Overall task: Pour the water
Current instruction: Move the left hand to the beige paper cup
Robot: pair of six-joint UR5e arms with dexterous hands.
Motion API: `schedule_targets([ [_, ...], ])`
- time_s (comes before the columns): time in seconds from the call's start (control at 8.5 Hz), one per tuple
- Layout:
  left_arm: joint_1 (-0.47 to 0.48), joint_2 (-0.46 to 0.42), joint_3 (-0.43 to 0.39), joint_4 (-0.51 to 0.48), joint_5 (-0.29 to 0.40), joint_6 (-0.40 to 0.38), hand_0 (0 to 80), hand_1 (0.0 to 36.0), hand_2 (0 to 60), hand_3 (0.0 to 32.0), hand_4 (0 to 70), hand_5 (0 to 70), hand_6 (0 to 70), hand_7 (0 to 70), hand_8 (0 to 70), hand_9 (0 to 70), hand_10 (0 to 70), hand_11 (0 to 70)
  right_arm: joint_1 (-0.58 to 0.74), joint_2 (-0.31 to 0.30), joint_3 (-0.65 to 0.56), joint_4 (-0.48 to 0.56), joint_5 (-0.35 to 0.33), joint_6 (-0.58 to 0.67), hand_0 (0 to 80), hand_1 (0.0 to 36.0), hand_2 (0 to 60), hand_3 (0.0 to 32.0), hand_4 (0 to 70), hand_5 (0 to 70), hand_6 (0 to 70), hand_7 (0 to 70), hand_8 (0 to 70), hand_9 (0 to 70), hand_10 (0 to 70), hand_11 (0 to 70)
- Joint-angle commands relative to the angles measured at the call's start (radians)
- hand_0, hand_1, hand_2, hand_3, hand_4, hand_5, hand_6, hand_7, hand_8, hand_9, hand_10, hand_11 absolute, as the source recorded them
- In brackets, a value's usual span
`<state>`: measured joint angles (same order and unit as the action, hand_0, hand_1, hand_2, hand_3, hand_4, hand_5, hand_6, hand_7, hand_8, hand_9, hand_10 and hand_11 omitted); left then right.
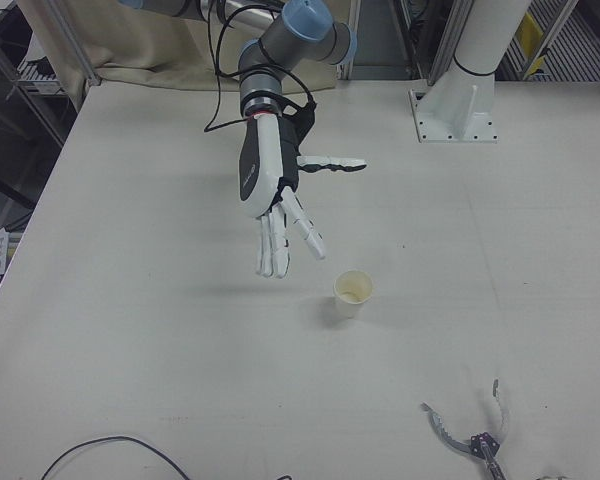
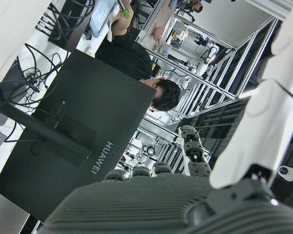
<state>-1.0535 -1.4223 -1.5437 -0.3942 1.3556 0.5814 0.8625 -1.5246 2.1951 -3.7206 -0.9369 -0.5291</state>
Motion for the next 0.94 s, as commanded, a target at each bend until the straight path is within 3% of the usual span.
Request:
schedule_targets([
  [0.0,0.033,-0.001,0.071,-0.079,0.000,0.023,47.7,11.2,0.0,7.0,0.0,0.0,0.0,0.0,0.0,1.3,0.0,0.8,-0.010,0.004,0.003,-0.004,0.001,0.000,47.2,12.2,4.4,0.0,7.3,5.1,3.6,4.3,0.6,0.0,0.0,0.0],
  [0.35,0.046,-0.006,0.085,-0.084,-0.001,0.041,47.8,11.6,0.0,7.0,0.0,0.0,0.0,0.0,0.0,1.4,0.0,1.1,-0.013,0.004,0.008,-0.004,0.001,0.001,47.1,12.3,4.2,0.0,6.9,5.2,3.5,4.7,0.6,0.0,0.0,0.0],
  [0.59,0.082,-0.029,0.149,-0.123,-0.001,0.041,47.9,11.9,0.0,6.4,0.0,0.0,0.0,0.0,0.0,1.2,0.0,1.5,-0.014,0.003,0.014,-0.004,0.000,0.001,47.2,12.4,3.7,0.0,6.6,5.5,3.3,4.6,0.5,0.0,0.0,0.0],
  [0.82,0.101,-0.041,0.151,-0.173,-0.004,0.016,48.1,12.2,0.0,6.8,0.0,0.0,0.0,0.0,0.0,1.0,0.0,1.7,-0.026,0.004,0.014,-0.021,0.001,0.001,47.3,12.3,3.6,0.0,6.8,5.6,3.4,4.8,0.6,0.0,0.0,0.0],
])
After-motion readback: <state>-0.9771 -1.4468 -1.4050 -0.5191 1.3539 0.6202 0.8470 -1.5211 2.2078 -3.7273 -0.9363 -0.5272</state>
